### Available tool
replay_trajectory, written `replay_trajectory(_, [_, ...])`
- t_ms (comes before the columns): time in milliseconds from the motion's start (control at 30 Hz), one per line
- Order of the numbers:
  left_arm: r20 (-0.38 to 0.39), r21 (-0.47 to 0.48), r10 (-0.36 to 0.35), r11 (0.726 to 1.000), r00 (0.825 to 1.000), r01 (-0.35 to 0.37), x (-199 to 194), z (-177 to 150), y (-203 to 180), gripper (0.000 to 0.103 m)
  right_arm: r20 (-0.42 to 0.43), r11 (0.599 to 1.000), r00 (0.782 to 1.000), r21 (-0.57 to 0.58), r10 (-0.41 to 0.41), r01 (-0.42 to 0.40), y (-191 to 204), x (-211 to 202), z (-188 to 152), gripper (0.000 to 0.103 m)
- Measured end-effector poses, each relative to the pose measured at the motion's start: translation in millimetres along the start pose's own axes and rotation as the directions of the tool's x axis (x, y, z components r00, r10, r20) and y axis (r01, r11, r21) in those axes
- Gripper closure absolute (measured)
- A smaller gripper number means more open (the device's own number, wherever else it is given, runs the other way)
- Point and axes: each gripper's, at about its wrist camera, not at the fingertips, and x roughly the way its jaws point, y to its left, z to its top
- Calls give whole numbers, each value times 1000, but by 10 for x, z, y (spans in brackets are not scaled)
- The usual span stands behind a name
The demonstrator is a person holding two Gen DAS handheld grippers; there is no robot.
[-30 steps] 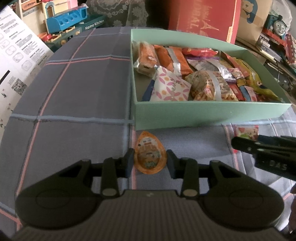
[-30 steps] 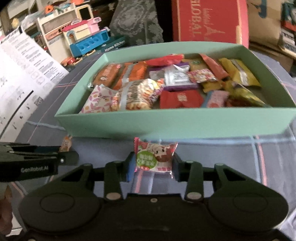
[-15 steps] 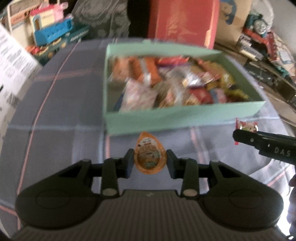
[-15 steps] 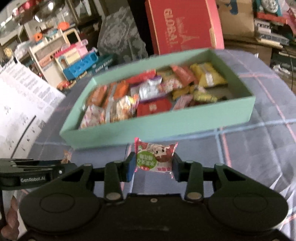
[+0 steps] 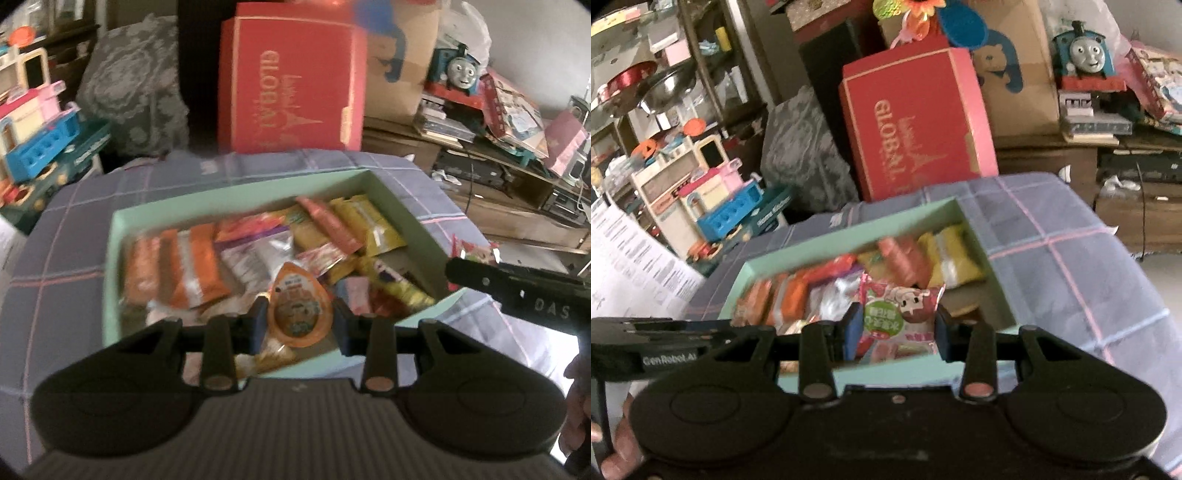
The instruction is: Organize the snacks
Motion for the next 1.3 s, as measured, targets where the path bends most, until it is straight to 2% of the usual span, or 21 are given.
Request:
replay_trajectory(133, [-29, 7, -14, 1000, 999, 14, 225, 118, -117, 67, -5, 1000, 1000, 2, -10, 10, -101, 156, 131, 64])
replay_trajectory(433, [-81, 26, -20, 999, 996, 22, 557, 118, -170, 67, -35, 999, 999, 15, -37, 38, -233, 501, 196, 64])
replay_trajectory(533, [-93, 28, -18, 999, 996, 20, 614, 106, -168, 66, -36, 999, 998, 15, -43, 44, -250, 567, 213, 56])
replay_trajectory(567, [-92, 27, -14, 999, 996, 16, 624, 111, -174, 56, -35, 999, 998, 12, -47, 47, -234, 584, 217, 43])
replay_trajectory(600, [-91, 26, -5, 1000, 996, 7, 634, 111, -172, 26, -31, 999, 998, 10, -51, 51, -229, 591, 219, 33])
replay_trajectory(633, [-87, 23, 11, 1000, 996, -9, 635, 112, -170, 9, -21, 998, 998, 11, -56, 56, -223, 582, 216, 11])
replay_trajectory(667, [-70, 19, 40, 999, 997, -39, 624, 101, -165, 0, -8, 998, 998, 13, -59, 59, -216, 562, 213, 0])
replay_trajectory(733, [-62, 26, 67, 998, 996, -66, 611, 92, -149, 0, 4, 998, 998, 11, -62, 62, -203, 536, 198, 0])
replay_trajectory(833, [-97, 19, 75, 997, 992, -74, 630, 69, -119, 0, -10, 998, 998, 8, -66, 66, -202, 521, 160, 0])
replay_trajectory(967, [-99, 26, 91, 996, 991, -89, 570, 2, -103, 0, -26, 998, 998, 2, -65, 65, -196, 465, 112, 0])
replay_trajectory(1300, [-105, -6, 97, 995, 990, -99, 248, -211, -18, 0, -49, 998, 997, 1, -57, 58, -66, 130, -62, 0])
